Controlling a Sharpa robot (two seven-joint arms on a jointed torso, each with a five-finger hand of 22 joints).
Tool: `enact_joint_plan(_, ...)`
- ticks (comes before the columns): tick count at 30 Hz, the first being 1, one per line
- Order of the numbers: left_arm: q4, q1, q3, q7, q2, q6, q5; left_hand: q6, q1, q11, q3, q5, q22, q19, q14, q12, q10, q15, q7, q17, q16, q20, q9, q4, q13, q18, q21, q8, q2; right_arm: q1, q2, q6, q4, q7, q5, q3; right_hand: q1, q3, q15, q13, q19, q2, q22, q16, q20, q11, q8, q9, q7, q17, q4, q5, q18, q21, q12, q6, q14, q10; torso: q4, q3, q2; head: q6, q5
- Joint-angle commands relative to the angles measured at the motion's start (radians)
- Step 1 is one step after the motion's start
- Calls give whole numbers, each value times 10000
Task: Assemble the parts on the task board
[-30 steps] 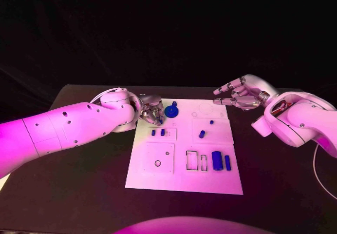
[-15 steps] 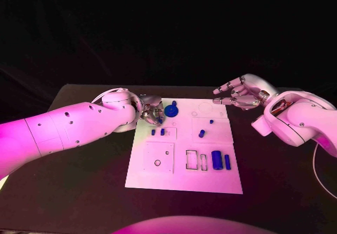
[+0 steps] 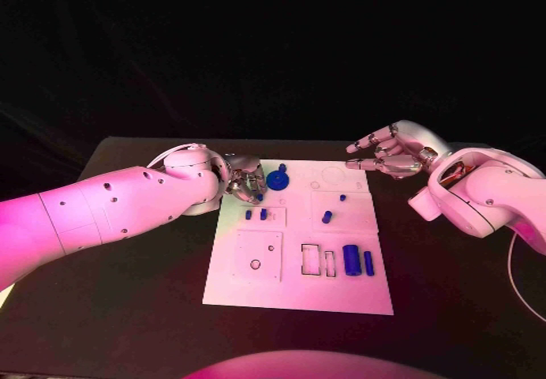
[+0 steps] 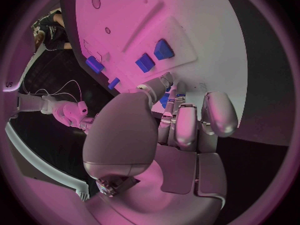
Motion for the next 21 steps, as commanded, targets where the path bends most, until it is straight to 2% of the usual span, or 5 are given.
enact_joint_plan(1,30,-8,-3,-104,-39,-238,-69,-183,-76,42,48,34,-47,39,208,-42,-222,53,-35,-66,-78,74,-4,-23,-35,-103,-79,-19,-98,-6,-3,285,-57,-92,-52,0,104,-108,-26,65,-124,120,-116,-243,2,-13,-19,4,-26,1166,13,57,57,-122,-925,18,670,-554,1,-3,0,9,-6)
enact_joint_plan(6,127,-8,0,-103,-193,-378,-34,-279,-83,101,15,34,-86,27,196,-45,-497,93,-48,-139,-94,106,11,-49,-47,-96,-143,5,-125,-6,-4,640,-188,-379,-333,0,551,169,-166,-4146,-751,228,-1571,-1685,-154,-159,14,16,-98,-751,-37,-69,342,-933,-6506,237,192,-2942,-4,-3,-4,30,-19)
enact_joint_plan(13,387,6,45,379,-758,-729,1090,-72,24,118,86,46,-230,-29,189,25,-574,116,-10,-189,-88,136,55,-121,-26,-54,-347,113,-33,-38,81,1480,-543,-936,-2378,-6,1050,1358,-76,-7143,-936,120,-2386,-2689,-105,36,74,33,-50,-1909,-267,-234,462,-1482,-9831,760,100,-3625,-6,-3,-6,90,-66)
enact_joint_plan(17,450,14,66,1578,-1166,-1692,3344,565,313,81,434,57,-435,-150,181,288,-37,78,107,-83,-12,121,148,-317,51,7,-650,417,132,-145,226,1816,-695,-1304,-4369,-12,1141,1843,-34,-8436,-865,-100,-2413,-2807,-13,90,74,37,-108,-2028,-382,-396,454,-1529,-10862,991,156,-3573,-2,6,-3,136,-97)
enact_joint_plan(21,622,8,43,3298,-1502,-2678,7447,1002,597,134,901,246,-1876,-972,-630,495,303,82,254,-1960,-1179,104,163,-585,87,377,-2643,597,247,-302,503,1958,-817,-1774,-6186,-43,1156,2459,-6,-9711,-785,-309,-2425,-2828,15,100,30,34,-165,-2042,-409,-810,447,-1564,-11561,1203,216,-3277,0,-7,8,211,-241)
